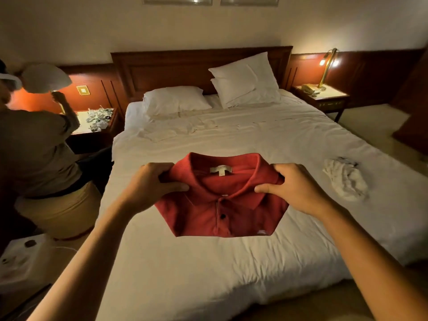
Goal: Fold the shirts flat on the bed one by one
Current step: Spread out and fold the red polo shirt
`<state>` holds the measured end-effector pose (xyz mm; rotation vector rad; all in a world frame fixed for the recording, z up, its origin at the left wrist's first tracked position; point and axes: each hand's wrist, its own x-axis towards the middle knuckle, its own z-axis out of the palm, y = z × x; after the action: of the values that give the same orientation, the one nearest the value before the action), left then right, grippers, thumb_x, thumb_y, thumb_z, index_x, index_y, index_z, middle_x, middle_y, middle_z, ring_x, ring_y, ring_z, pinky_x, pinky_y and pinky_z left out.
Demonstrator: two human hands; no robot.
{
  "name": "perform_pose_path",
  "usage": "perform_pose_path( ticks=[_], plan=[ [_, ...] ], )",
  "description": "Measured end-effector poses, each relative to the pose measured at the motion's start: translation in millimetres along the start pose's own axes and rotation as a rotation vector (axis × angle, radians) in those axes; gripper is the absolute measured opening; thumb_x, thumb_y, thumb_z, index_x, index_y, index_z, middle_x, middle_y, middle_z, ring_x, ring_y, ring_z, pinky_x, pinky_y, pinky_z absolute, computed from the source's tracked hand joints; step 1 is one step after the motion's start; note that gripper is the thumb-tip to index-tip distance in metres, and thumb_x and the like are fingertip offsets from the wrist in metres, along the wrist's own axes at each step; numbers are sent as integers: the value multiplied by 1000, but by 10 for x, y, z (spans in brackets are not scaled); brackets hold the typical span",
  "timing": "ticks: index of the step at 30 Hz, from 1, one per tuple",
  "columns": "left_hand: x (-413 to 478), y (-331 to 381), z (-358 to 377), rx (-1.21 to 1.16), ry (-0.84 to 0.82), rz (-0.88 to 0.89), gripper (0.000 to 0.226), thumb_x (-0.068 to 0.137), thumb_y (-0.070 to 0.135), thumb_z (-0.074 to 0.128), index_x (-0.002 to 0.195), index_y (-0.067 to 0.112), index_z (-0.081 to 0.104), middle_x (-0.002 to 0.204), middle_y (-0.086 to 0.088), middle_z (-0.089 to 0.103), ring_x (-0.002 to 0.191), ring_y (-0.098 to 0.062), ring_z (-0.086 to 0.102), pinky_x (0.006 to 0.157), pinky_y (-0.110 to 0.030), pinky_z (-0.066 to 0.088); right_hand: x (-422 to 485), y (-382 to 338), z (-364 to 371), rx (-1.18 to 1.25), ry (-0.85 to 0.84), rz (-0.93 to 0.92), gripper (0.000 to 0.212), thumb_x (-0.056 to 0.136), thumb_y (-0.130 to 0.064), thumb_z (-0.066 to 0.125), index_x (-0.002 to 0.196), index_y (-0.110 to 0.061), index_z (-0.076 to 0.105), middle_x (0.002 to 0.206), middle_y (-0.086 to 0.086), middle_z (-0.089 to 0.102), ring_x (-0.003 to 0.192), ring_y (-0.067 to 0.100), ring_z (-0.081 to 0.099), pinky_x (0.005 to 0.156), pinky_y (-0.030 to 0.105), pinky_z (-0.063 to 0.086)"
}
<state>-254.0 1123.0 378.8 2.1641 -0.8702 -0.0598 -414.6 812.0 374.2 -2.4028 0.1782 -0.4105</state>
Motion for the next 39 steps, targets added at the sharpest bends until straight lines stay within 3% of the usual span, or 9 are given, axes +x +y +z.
perform_pose_path(
  ticks=[6, 9, 12, 17, 22, 27, 31, 34, 39],
  plan=[
    [-125, -9, 102, -27, -202, 93, 35, 69, 39, 89, 75, 13, 67, 69, -13, 62, 59, -11, 43, 60, -41, 44, -873, -260, 217, -8, 139, 192, 31, 69, -46, 84, 76, -22, 66, 71, -14, 68, 63, 4, 60, 59, 27, 46],
    [-149, 173, 378, -77, -317, 162, 29, 69, 36, 88, 79, 16, 69, 71, -9, 65, 60, -10, 47, 60, -36, 44, -1423, -298, 159, -17, 216, 328, 29, 71, -41, 85, 80, -20, 68, 74, -12, 70, 70, 5, 65, 67, 31, 52],
    [-161, 472, 776, -133, -466, 241, 28, 70, 35, 88, 85, 17, 72, 75, -8, 68, 63, -13, 54, 66, -39, 47, -2066, -308, 36, -37, 321, 474, 29, 71, -38, 86, 83, -17, 70, 75, -8, 72, 71, 9, 66, 68, 34, 53],
    [-400, 1186, 1530, -255, -753, 386, 39, 65, 37, 87, 94, 14, 75, 87, -13, 72, 75, -15, 60, 79, -52, 54, -3289, -451, -155, -120, 490, 636, 24, 74, -33, 86, 72, -28, 62, 66, -14, 66, 66, 1, 64, 58, 16, 46],
    [-895, 1881, 2154, -332, -1021, 552, 28, 68, 29, 88, 92, 18, 77, 88, -8, 74, 80, -9, 61, 84, -49, 53, -4390, -812, -132, -127, 647, 834, 17, 77, -35, 81, 82, -36, 64, 73, -21, 67, 69, -5, 64, 63, 12, 50],
    [-1622, 2503, 2607, -366, -1286, 787, 31, 71, 26, 87, 100, 34, 77, 94, 6, 77, 89, -9, 71, 86, -30, 56, -5383, -1419, 133, -149, 887, 1046, 24, 75, -41, 80, 93, -41, 65, 81, -19, 70, 76, -3, 66, 64, 15, 54],
    [-2383, 2901, 2806, -353, -1428, 989, 26, 76, 29, 84, 99, 36, 76, 89, 9, 75, 83, -12, 71, 75, -42, 57, -6071, -2035, 518, -162, 1084, 1201, 26, 74, -40, 81, 90, -47, 62, 81, -30, 68, 82, -13, 63, 66, 3, 47],
    [-3076, 3142, 2836, -367, -1536, 1145, 22, 80, 27, 82, 100, 21, 74, 84, -1, 73, 77, -22, 70, 74, -54, 57, -6537, -2601, 892, -172, 1203, 1323, 24, 75, -39, 80, 92, -44, 64, 86, -28, 69, 83, -12, 64, 66, 3, 49],
    [-4500, 3465, 2541, -379, -1729, 1343, 36, 73, 40, 81, 100, 18, 75, 86, 0, 74, 77, -16, 71, 76, -45, 59, -7184, -3797, 1617, -285, 1463, 1473, 22, 73, -42, 76, 91, -33, 66, 80, -15, 69, 74, -4, 67, 61, 11, 52]
  ],
)
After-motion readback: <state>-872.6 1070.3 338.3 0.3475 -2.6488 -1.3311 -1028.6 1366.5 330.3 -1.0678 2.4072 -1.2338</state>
